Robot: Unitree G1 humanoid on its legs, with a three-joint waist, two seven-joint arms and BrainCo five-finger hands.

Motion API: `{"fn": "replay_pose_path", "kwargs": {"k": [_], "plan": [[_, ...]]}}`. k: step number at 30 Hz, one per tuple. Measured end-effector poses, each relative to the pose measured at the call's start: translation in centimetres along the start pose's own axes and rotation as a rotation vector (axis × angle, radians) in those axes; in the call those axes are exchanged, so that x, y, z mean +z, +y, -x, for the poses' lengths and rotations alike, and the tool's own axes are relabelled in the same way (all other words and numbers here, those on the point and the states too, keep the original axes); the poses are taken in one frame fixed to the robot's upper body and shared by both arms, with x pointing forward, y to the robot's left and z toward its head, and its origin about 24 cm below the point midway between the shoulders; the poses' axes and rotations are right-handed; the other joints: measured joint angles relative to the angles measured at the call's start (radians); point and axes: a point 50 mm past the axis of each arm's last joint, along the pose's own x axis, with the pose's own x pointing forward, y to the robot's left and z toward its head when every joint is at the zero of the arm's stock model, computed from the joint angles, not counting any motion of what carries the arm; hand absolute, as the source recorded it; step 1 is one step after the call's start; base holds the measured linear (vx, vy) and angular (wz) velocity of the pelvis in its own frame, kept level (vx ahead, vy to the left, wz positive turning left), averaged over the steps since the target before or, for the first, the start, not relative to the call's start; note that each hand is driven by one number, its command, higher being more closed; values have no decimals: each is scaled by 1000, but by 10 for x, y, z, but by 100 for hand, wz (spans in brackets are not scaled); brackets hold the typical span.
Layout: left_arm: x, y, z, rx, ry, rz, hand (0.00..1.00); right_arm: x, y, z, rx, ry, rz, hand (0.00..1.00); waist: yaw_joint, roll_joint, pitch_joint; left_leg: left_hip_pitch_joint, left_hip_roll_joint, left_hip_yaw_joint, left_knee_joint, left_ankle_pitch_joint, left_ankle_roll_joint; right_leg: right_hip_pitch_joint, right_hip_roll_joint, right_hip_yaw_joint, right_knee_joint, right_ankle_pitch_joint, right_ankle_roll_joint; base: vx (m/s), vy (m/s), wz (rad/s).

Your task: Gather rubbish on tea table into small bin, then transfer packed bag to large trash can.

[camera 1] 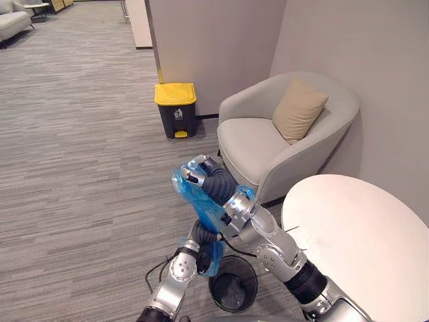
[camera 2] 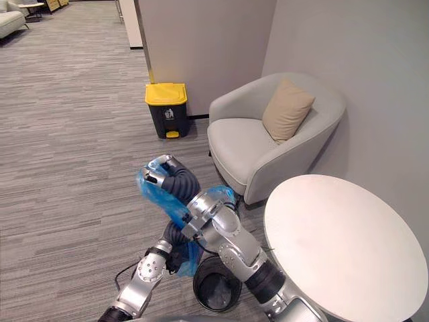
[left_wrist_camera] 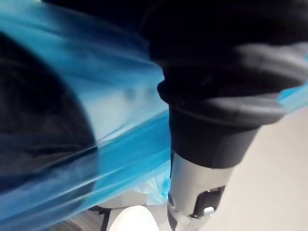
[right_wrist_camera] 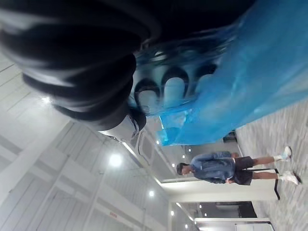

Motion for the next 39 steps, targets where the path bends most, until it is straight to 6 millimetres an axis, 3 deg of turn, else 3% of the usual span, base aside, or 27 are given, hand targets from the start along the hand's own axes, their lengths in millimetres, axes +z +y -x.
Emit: {"fn": "replay_pose_path", "kwargs": {"k": [1, 2, 15, 27, 28, 33, 39], "plan": [[1, -1, 0, -5, 0, -2, 0, 0, 0, 0, 0, 0, -8, 100, 2, 0, 0, 0, 0, 0, 0, 0, 0, 0, 0, 0, 0, 0, 0, 0, 0, 0], [1, -2, -1, -8, -3, -3, 100, 0, 1, 0, -2, -1, -15, 100, 3, 0, 0, -1, 1, 0, 1, 1, -1, -1, 1, 0, 1, 0, 0, 0, 0, 0], [11, 3, -17, 30, -26, -41, 100, -2, 14, -22, 69, 28, 20, 100, 3, 0, 0, -6, 2, 0, 3, 1, -3, -6, 2, 2, 2, 0, 0, 0, 0, 0], [9, 13, -17, 76, -9, 48, 100, -1, 15, -23, 66, 20, 17, 100, 0, 1, 1, -2, 1, 6, 0, 1, -3, -7, 1, 6, 4, -1, -1, 0, 0, 0], [8, 14, -16, 82, -7, 55, 100, 0, 15, -23, 69, 16, 18, 0, 0, 1, 1, -1, 1, 7, 0, 1, -3, -7, 1, 7, 4, -1, -1, 0, 0, -3], [5, 28, -7, 159, -1, 125, 100, 11, 10, -10, 27, -55, 88, 0, -7, 1, 2, 0, -3, 10, -4, 1, -3, -8, -3, 7, 4, -3, 2, 0, 0, 0], [-2, 50, 5, 279, 15, 191, 100, 12, -12, 15, -103, -32, 366, 0, -20, 3, 4, 0, -3, 13, -4, 0, -2, -9, -3, 9, 3, -3, 2, 0, 0, 0]]}}
